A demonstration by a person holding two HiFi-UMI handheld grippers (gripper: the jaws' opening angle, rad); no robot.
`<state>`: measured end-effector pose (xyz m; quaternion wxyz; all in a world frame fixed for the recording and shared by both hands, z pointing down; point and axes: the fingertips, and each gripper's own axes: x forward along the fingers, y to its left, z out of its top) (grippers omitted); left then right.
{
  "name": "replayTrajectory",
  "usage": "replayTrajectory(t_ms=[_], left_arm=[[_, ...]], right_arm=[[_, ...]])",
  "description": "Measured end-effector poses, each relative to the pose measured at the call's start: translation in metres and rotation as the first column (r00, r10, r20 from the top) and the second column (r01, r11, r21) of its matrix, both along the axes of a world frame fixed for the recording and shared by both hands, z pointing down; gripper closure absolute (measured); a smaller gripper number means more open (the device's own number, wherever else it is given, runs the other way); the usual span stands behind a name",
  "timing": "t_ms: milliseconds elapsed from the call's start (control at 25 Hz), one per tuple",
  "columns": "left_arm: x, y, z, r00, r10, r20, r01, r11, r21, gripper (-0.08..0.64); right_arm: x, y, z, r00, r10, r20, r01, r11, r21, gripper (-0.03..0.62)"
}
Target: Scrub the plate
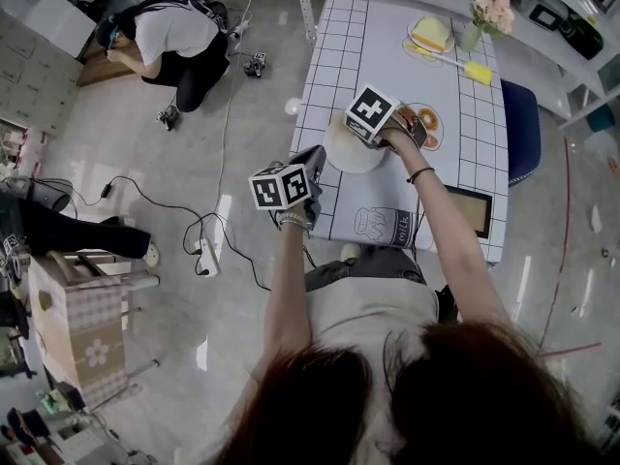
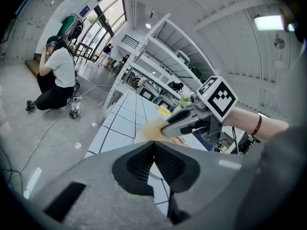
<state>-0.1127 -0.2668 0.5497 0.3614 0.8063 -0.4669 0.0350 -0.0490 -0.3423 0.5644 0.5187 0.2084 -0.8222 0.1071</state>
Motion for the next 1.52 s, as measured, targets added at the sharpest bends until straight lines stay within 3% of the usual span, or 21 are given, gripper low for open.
replayTrajectory(t_ms=[880,1520], left_arm=[[0.017,-0.005,0.001,0.999,0.046,-0.001,-0.046,0.999,-0.001,0.549],[0.025,-0.002,0.004,0.998,0.065,0.001,-0.065,0.998,-0.007,0.549]], right_arm=[[0.024,0.003,-0.001,0.999,0.001,-0.044,-0.001,1.0,-0.001,0.514],[0.036,0.017,0.0,0.999,-0.014,-0.052,0.011,0.999,-0.047,0.514]])
